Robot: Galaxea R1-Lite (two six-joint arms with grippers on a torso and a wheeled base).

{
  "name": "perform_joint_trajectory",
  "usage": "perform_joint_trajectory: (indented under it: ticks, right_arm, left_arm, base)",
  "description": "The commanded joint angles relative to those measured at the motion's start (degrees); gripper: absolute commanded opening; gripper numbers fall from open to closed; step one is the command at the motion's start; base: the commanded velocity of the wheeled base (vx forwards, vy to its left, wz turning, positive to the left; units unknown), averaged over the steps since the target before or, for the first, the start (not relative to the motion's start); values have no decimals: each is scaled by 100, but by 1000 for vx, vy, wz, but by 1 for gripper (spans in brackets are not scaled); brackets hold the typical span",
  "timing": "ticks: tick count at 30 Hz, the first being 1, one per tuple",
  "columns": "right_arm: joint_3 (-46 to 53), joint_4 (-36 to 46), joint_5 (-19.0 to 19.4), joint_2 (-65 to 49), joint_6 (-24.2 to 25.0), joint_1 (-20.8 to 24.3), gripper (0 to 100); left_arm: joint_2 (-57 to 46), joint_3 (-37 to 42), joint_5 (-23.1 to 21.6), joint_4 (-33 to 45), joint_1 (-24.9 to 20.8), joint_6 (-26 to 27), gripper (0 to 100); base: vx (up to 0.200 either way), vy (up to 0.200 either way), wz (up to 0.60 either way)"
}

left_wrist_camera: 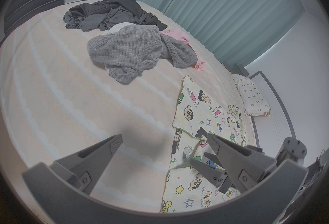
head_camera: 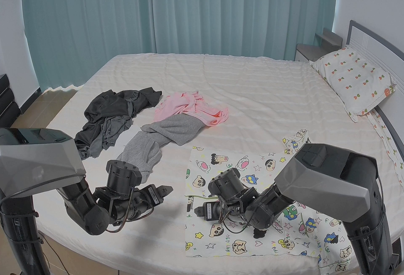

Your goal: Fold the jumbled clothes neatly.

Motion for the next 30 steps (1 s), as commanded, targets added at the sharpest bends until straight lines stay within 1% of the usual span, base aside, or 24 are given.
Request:
perform_joint_trajectory:
  ticks: [1,3,5,9,11,16,21,25,30]
  right_arm:
    - [36,55,-3,21,-13,2,0]
    - [97,46,-21,-58,-4,11,0]
    - [212,46,-170,-181,-13,2,0]
    - [379,37,-223,-287,5,2,0]
    - [563,19,-223,-375,22,2,0]
    - [1416,-60,-214,-709,31,2,0]
    - [2031,-605,-214,-814,66,-24,0]
    - [2286,-956,-214,-849,75,-16,0]
    - [2418,-1027,-223,-920,66,-16,0]
  left_arm:
    - [4,19,13,-2,1,-3,100]
    - [13,37,4,-11,1,-11,100]
    - [21,45,13,-11,10,-11,100]
    - [21,45,13,-11,10,-11,100]
    - [21,54,13,-11,10,-11,100]
    - [21,80,13,-11,27,-11,100]
    - [39,80,4,-11,27,-11,100]
    - [39,80,4,-11,27,-20,100]
    - [39,89,4,-11,27,-20,100]
  base:
    - [0,0,0]
    - [0,0,0]
    - [0,0,0]
    - [0,0,0]
    - [0,0,0]
    - [0,0,0]
    - [0,0,0]
    - [0,0,0]
    - [0,0,0]
